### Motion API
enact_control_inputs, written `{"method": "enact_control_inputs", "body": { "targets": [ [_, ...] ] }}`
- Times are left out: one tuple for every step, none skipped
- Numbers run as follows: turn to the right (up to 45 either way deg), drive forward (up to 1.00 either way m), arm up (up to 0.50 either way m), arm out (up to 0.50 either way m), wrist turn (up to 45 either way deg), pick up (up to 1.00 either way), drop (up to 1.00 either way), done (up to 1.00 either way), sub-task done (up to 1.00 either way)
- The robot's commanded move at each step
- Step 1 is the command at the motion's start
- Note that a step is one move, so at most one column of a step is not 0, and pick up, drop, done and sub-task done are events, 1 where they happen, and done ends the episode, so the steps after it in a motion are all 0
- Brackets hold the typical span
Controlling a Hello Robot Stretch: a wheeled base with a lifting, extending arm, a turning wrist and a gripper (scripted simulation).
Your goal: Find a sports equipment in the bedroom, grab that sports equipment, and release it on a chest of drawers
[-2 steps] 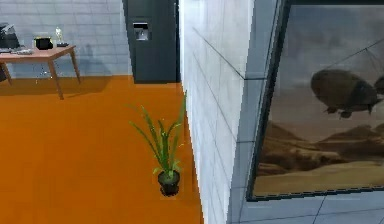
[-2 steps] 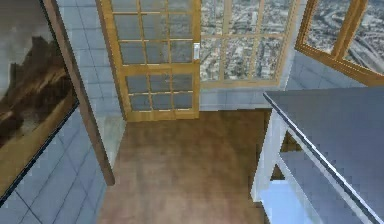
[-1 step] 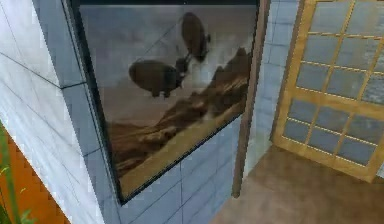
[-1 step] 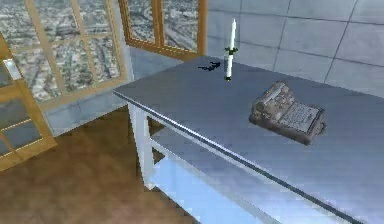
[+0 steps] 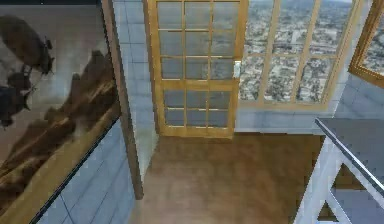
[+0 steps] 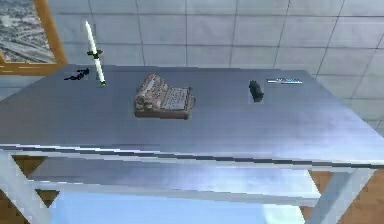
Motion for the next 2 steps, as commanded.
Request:
{"method": "enact_control_inputs", "body": {
  "targets": [
    [0.0,1.0,0.0,0.0,0.0,0.0,0.0,0.0,0.0],
    [9.0,0.0,0.0,0.0,0.0,0.0,0.0,0.0,0.0]
  ]
}}
